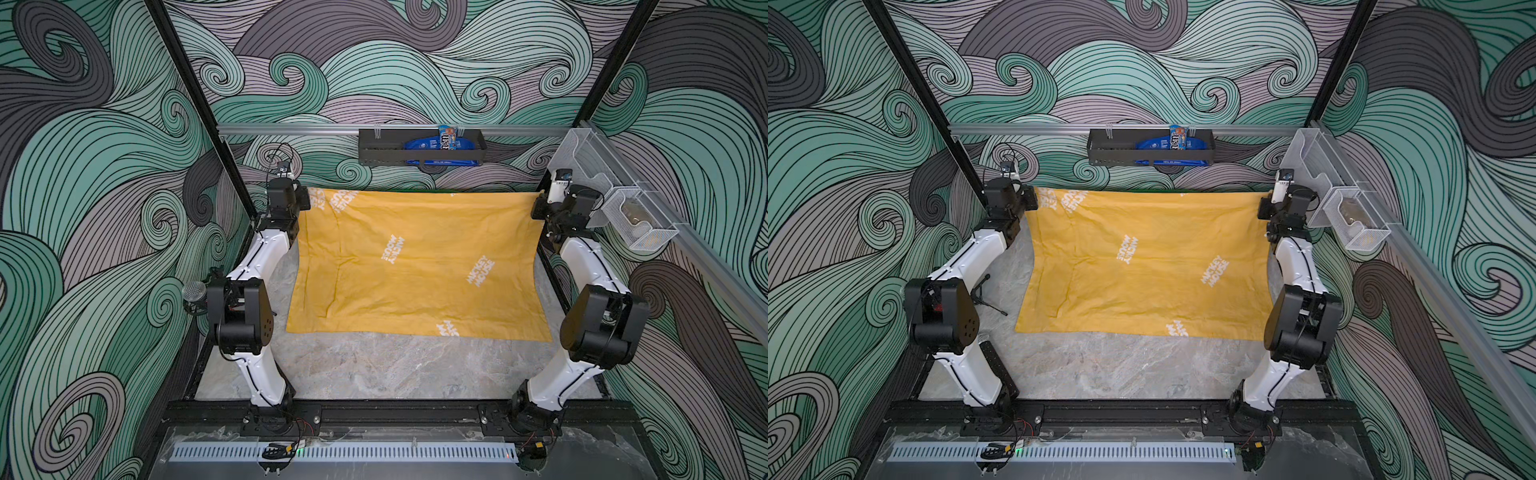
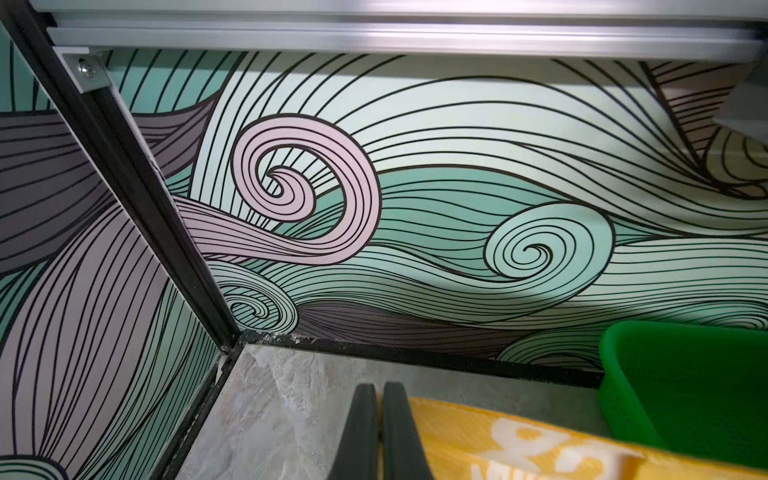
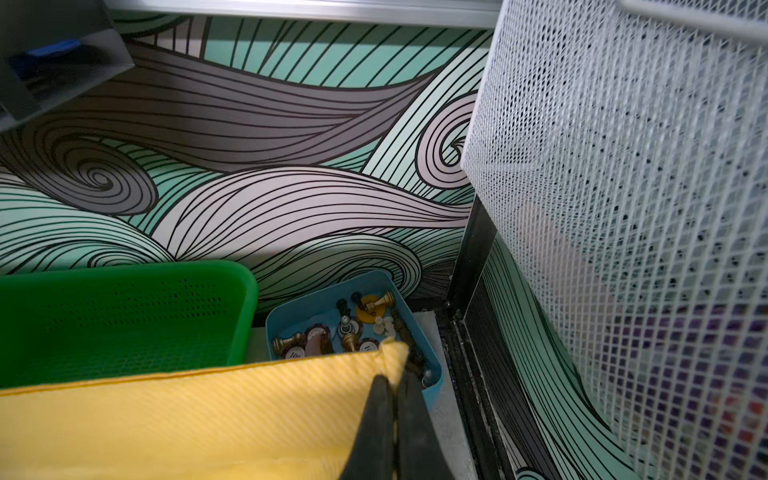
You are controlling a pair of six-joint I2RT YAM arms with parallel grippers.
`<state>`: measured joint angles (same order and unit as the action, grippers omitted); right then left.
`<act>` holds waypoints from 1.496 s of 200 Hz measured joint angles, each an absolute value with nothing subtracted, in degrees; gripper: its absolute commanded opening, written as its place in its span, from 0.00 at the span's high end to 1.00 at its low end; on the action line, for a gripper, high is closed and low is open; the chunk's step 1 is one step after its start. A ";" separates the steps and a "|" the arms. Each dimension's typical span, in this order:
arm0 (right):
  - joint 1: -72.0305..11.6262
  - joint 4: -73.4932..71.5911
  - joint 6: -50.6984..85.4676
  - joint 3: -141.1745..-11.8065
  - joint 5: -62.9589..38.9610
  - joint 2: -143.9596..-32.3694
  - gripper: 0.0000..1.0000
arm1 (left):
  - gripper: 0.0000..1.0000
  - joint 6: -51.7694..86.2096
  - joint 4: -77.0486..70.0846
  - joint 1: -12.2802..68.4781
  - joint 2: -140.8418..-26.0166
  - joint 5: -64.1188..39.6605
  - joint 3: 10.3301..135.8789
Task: Roll up the pillowcase
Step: Fold the pillowcase at the center of the board.
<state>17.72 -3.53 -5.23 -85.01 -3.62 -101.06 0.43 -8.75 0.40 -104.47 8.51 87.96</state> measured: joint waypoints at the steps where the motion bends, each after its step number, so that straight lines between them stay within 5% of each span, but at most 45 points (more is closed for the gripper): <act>1: 17.72 -3.51 -5.30 -84.97 -3.64 -101.06 1.00 | 1.00 0.36 -8.78 0.40 -104.47 8.47 87.96; 190: 19.44 -8.12 -20.73 -35.62 8.93 -75.22 0.95 | 1.00 -15.07 -13.30 3.27 -68.60 7.49 30.81; 299: 18.59 -12.08 -24.34 -28.34 11.55 -67.51 0.94 | 1.00 -18.59 -11.60 5.82 -67.51 18.90 26.92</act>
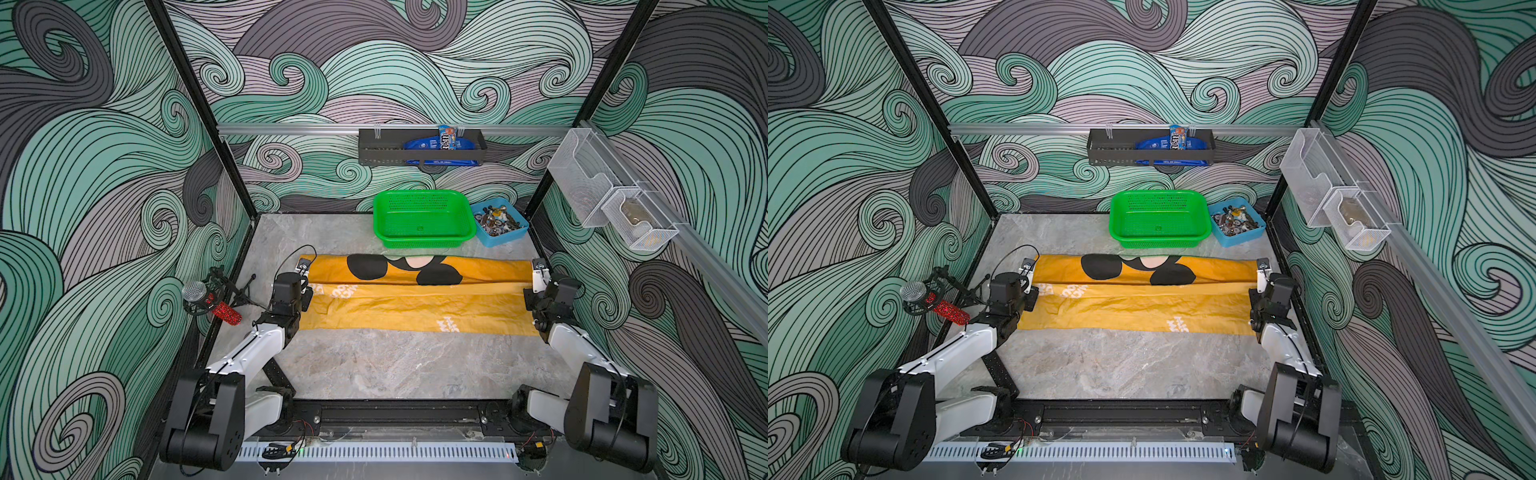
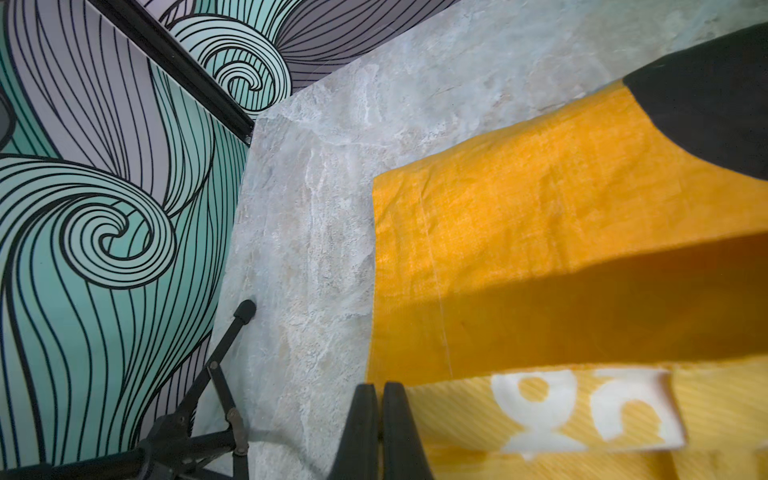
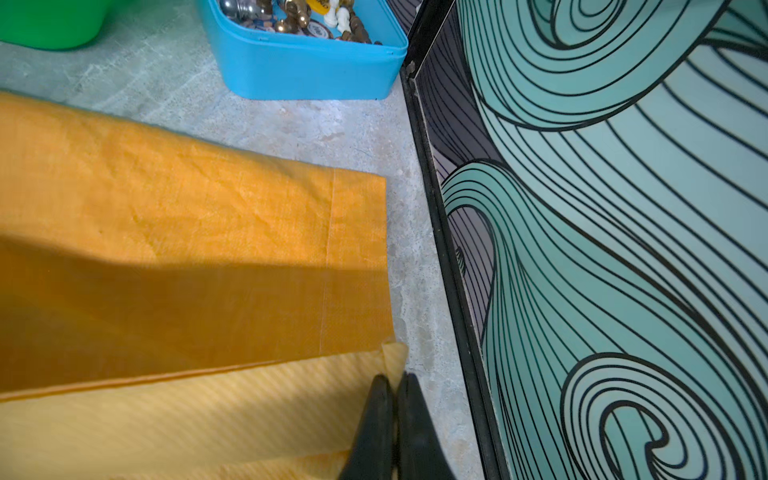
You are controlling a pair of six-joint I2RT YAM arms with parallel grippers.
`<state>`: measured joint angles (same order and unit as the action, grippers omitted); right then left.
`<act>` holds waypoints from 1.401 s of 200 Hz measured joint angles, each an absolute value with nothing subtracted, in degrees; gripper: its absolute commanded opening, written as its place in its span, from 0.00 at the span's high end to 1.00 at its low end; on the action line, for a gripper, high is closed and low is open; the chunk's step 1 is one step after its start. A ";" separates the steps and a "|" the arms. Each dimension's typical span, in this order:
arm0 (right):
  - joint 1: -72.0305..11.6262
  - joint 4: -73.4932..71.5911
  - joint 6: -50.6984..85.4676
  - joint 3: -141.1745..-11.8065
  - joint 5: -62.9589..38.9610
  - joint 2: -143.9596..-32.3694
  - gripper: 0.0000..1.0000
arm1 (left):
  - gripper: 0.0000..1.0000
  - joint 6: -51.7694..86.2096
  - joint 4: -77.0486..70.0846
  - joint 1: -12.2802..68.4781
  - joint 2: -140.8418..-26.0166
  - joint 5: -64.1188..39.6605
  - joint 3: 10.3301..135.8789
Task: Roll up the pillowcase
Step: Fold the pillowcase at the center of the board.
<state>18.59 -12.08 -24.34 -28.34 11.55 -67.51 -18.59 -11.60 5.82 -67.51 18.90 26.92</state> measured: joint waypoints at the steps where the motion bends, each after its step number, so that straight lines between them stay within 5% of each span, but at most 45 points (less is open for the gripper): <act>1: 18.59 -12.10 -24.34 -28.36 11.57 -67.44 0.94 | 1.00 -18.59 -11.57 5.82 -67.51 18.94 26.92; 170: 15.97 -11.18 -30.94 -16.88 20.10 -58.17 0.81 | 1.00 -18.57 -11.09 9.80 -68.88 24.49 25.56; 200: 15.14 -10.39 -32.47 -16.82 21.74 -56.23 0.59 | 0.99 -17.96 -10.94 9.96 -67.79 25.56 24.69; 280: 12.14 -0.05 -38.15 -21.26 23.44 -51.46 0.39 | 0.87 -15.53 -10.17 11.05 -63.48 29.02 23.81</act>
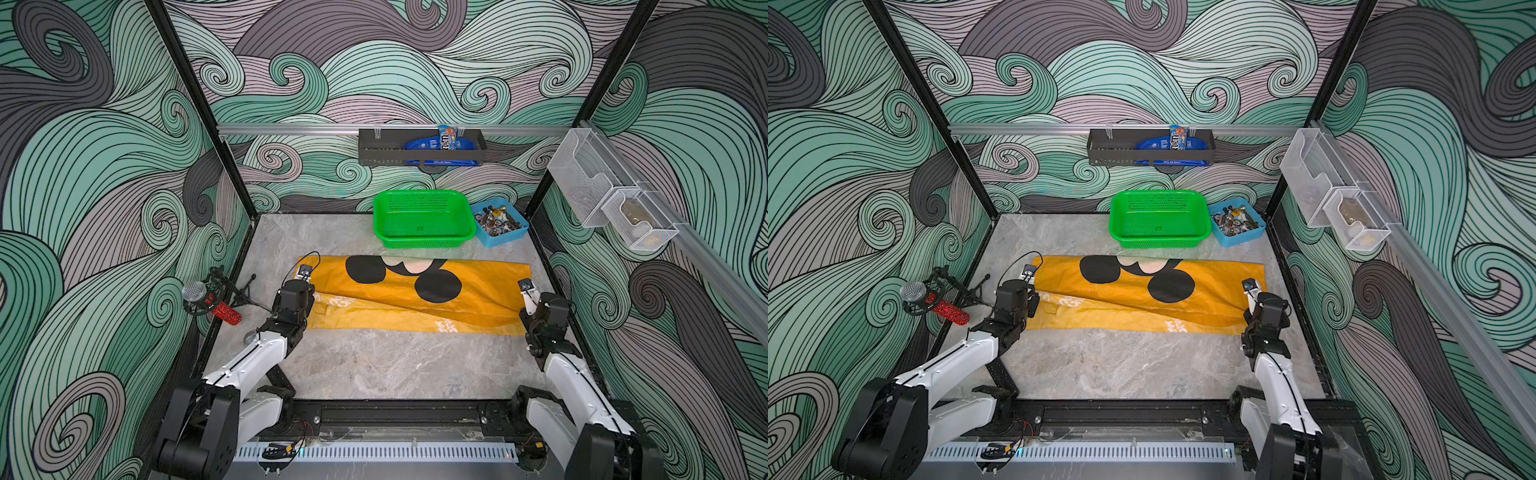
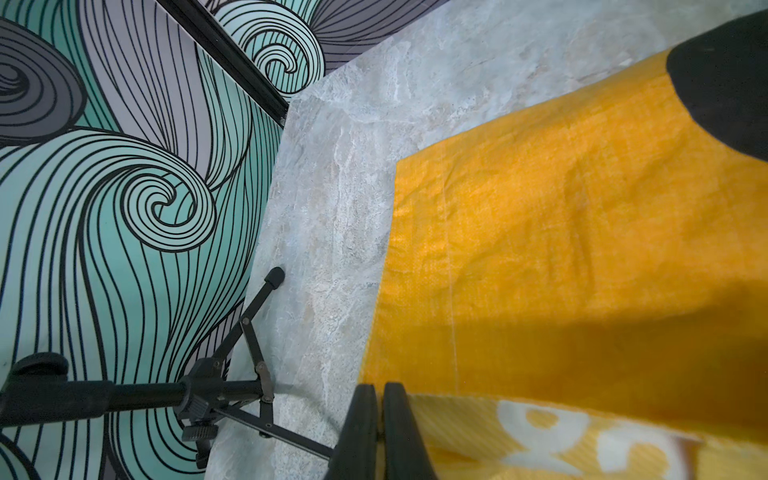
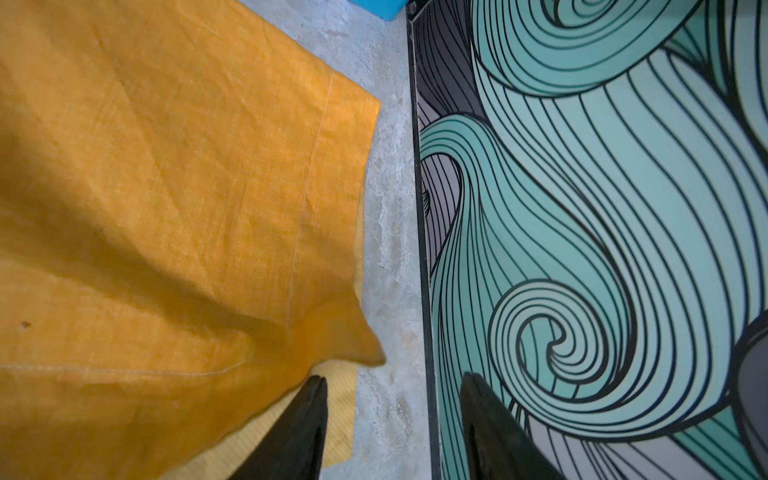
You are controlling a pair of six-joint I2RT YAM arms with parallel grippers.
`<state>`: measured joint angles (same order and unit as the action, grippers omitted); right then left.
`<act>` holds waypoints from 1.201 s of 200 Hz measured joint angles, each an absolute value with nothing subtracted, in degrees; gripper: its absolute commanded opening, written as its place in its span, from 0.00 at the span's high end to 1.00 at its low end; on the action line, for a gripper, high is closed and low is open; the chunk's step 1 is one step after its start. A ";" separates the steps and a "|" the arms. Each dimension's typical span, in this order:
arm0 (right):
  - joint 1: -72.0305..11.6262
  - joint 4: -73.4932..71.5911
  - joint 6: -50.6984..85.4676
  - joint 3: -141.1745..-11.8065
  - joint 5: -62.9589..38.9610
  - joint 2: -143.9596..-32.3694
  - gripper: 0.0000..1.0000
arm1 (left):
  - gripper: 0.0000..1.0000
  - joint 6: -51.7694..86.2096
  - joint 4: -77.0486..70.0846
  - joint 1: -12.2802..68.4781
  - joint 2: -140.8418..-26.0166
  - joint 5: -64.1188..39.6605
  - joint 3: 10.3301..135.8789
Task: Roll up the pillowcase
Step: Fold the pillowcase at the center of the board.
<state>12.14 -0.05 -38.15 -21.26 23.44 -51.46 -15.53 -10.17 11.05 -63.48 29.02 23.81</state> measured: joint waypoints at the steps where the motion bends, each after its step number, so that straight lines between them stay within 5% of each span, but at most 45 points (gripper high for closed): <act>1: 12.10 0.03 -38.30 -21.43 23.42 -51.46 0.39 | 0.86 -15.51 -10.17 11.05 -63.46 29.06 23.81; 70: 1.58 12.64 -41.52 -30.06 9.43 -48.12 0.30 | 0.69 -13.19 -8.14 11.07 -60.07 31.33 23.83; 99: -10.20 14.55 -38.92 -30.13 1.72 -48.60 0.29 | 0.51 -10.44 -3.77 11.07 -59.79 31.83 25.76; 146: -27.64 7.53 -33.61 -28.05 -1.76 -58.37 0.32 | 0.48 6.50 8.84 11.07 -61.12 28.08 37.87; 240: -34.92 -2.39 -31.79 -37.01 -7.40 -84.38 0.41 | 0.47 36.10 17.30 14.46 -72.44 0.97 37.71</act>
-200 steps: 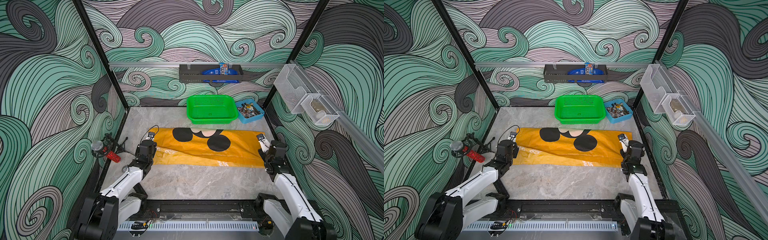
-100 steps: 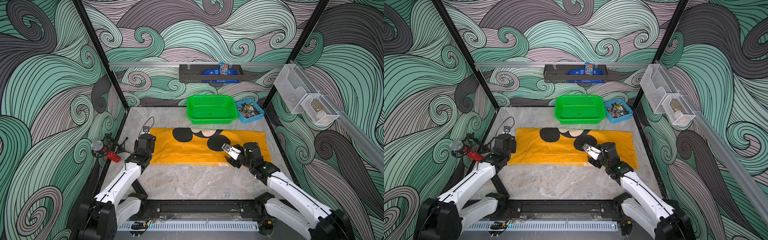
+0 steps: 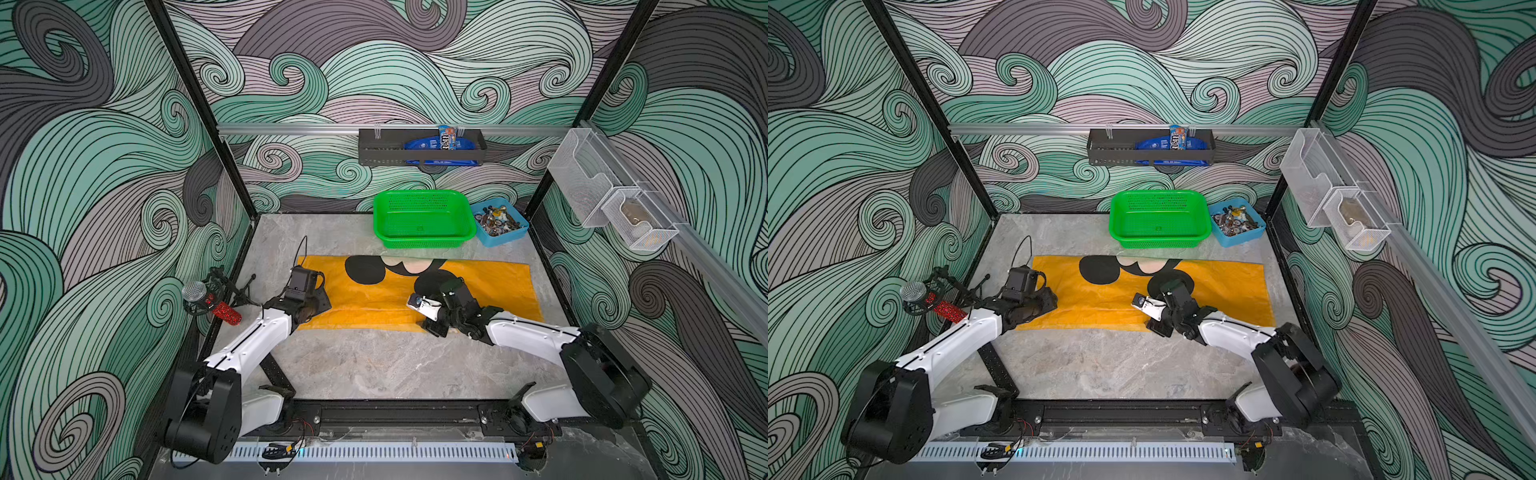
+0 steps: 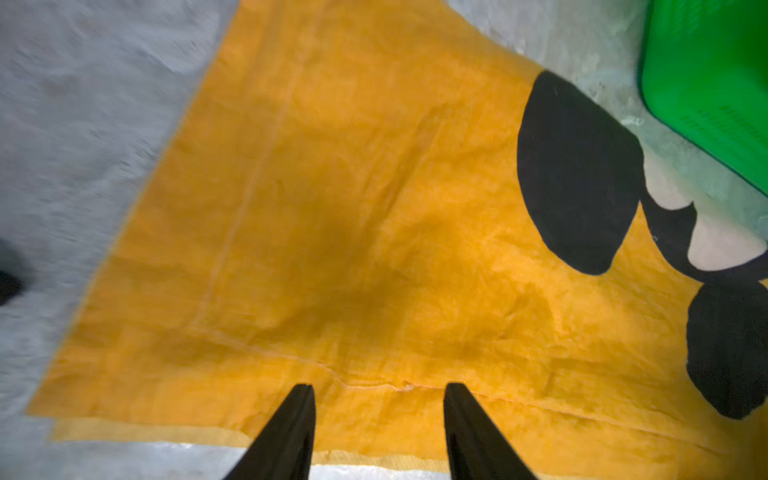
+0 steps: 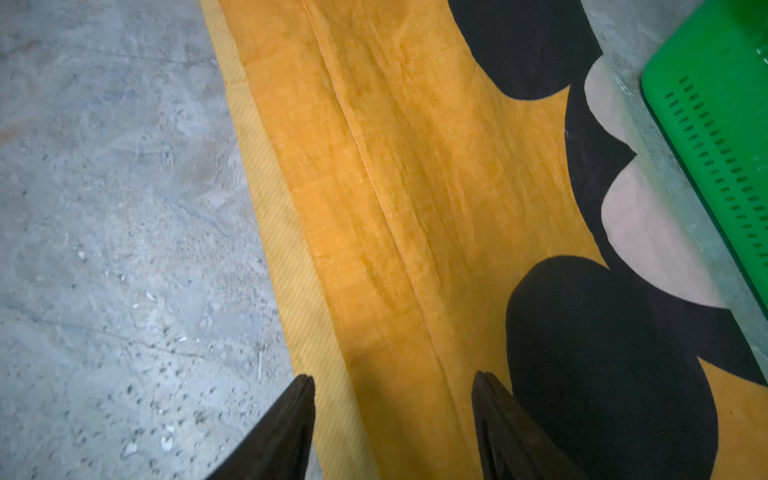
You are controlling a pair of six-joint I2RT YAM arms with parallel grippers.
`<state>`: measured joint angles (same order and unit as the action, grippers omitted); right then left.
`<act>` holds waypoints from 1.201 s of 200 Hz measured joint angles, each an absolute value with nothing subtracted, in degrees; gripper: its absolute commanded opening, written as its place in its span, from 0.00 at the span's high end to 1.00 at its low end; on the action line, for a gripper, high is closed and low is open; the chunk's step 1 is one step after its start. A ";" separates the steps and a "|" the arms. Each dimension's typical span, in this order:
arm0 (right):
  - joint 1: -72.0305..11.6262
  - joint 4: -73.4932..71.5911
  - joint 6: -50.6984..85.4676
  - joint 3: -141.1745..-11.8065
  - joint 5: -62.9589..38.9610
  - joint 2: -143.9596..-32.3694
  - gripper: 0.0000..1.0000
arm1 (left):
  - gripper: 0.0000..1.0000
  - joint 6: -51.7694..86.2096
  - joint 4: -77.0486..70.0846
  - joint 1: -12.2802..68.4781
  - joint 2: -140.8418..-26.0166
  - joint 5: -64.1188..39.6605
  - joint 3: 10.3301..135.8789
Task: Roll up the pillowcase
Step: Fold the pillowcase at the center of the board.
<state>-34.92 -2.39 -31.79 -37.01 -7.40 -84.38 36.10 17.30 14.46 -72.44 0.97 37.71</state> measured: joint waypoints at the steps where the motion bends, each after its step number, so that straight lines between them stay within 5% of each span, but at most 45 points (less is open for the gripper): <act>1: -34.94 -2.42 -31.79 -37.12 -7.51 -84.53 0.41 | 0.47 36.12 17.30 14.52 -72.62 0.84 37.71; 102: -35.03 3.09 -37.67 -44.23 -10.68 -94.50 0.51 | 0.45 35.09 16.78 16.21 -85.23 -2.15 41.15; 170: -35.05 5.06 -39.90 -46.15 -10.61 -97.25 0.76 | 0.44 33.08 16.97 16.21 -87.07 0.86 43.18; 240: -35.05 5.87 -39.86 -46.22 -10.66 -96.01 0.86 | 0.44 31.44 17.39 16.21 -87.70 2.59 43.18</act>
